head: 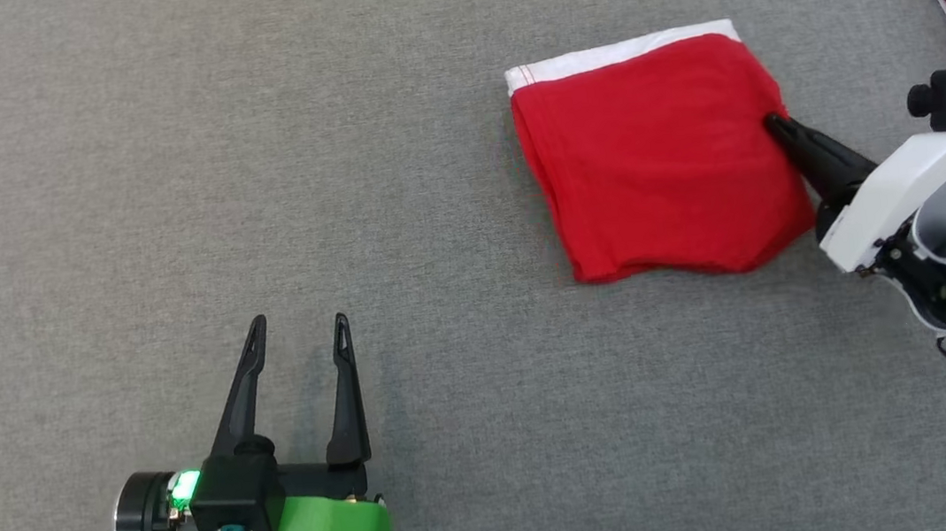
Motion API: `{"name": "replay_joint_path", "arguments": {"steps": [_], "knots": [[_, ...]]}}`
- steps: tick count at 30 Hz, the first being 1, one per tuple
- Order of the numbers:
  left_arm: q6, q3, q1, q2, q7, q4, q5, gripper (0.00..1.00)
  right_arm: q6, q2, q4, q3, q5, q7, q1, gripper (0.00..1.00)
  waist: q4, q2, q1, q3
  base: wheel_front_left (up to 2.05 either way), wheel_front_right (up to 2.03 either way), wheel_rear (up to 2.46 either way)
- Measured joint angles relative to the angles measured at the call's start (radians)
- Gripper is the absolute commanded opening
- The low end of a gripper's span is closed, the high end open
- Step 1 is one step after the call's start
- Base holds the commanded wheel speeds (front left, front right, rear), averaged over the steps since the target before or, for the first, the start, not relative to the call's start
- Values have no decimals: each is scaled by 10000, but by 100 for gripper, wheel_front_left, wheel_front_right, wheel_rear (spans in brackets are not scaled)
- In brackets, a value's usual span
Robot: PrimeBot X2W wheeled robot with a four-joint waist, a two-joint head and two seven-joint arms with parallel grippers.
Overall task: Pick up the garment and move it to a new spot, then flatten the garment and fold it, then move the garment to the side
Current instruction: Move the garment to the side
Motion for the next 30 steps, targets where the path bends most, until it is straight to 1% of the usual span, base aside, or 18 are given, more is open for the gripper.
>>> {"name": "replay_joint_path", "arguments": {"steps": [6,11,15,20,25,30], "knots": [[-79,63,-173,-2,-2,-180,155,100,0,-1354,-336,493,-431,-186,-810,0,-490,0,0,171,0,0,0],[-188,138,-377,-2,0,-245,215,100,0,-2550,-548,660,-708,-155,-1524,0,-816,0,0,510,0,0,0],[-286,134,-544,-2,0,-270,286,100,0,-3302,-619,652,-863,-13,-2135,0,-996,0,0,833,0,0,0],[-374,134,-678,-2,0,-301,314,100,2,-4134,-738,627,-976,236,-2555,0,-1086,0,0,1182,0,0,0],[-447,173,-753,-2,0,-299,366,100,2,-4888,-736,527,-1045,372,-2669,0,-1022,0,0,1385,0,0,0],[-485,169,-761,-2,0,-299,378,100,4,-5388,-518,355,-966,397,-2541,0,-881,0,0,1423,0,0,0]]}}
